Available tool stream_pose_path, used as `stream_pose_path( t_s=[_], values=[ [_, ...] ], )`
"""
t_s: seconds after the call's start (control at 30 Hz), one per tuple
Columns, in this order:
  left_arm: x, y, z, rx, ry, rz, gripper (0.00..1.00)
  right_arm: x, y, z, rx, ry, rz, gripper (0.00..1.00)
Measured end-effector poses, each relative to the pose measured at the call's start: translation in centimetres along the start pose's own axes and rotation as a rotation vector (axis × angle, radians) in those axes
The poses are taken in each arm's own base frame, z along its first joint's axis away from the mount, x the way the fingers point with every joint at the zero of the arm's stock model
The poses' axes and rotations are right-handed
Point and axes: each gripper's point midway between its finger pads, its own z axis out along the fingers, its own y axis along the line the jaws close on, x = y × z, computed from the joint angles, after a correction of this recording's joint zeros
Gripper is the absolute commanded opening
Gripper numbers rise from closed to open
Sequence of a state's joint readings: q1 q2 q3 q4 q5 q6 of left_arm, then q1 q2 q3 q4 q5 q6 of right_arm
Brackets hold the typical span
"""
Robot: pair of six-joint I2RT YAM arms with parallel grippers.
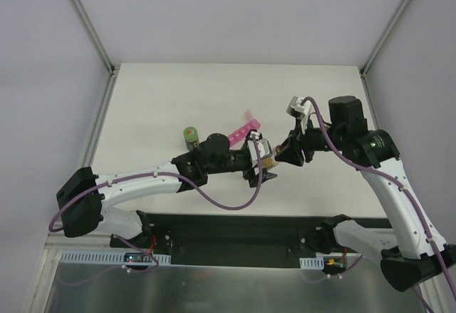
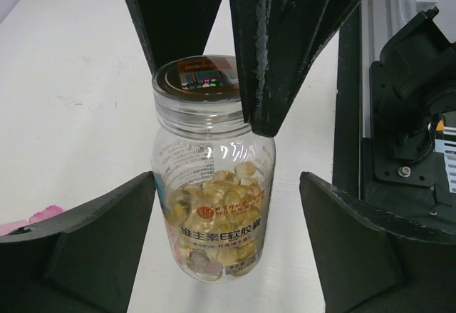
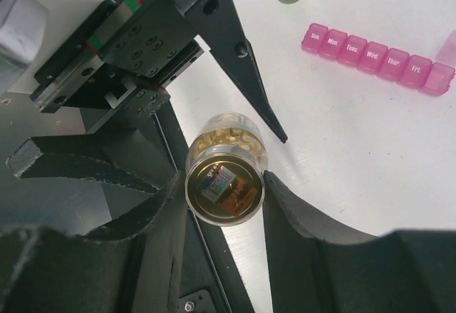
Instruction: Sort the pills into containers
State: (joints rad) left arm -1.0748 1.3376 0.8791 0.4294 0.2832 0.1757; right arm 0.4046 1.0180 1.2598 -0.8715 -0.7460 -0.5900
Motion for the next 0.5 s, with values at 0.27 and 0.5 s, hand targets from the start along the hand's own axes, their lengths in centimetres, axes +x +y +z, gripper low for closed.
stream_pose_path(
  t_s=[0.27, 0.5],
  values=[
    [0.1, -0.08, 0.06, 0.005, 0.009, -0.007, 0.2, 0.34, 0.1, 0.54, -0.026, 0.008, 0.037, 0.14],
    [0.24, -0.33, 0.0, 0.018, 0.016, -0.014, 0.0, 0.5, 0.06, 0.53, -0.025, 0.013, 0.046, 0.63]
  ],
)
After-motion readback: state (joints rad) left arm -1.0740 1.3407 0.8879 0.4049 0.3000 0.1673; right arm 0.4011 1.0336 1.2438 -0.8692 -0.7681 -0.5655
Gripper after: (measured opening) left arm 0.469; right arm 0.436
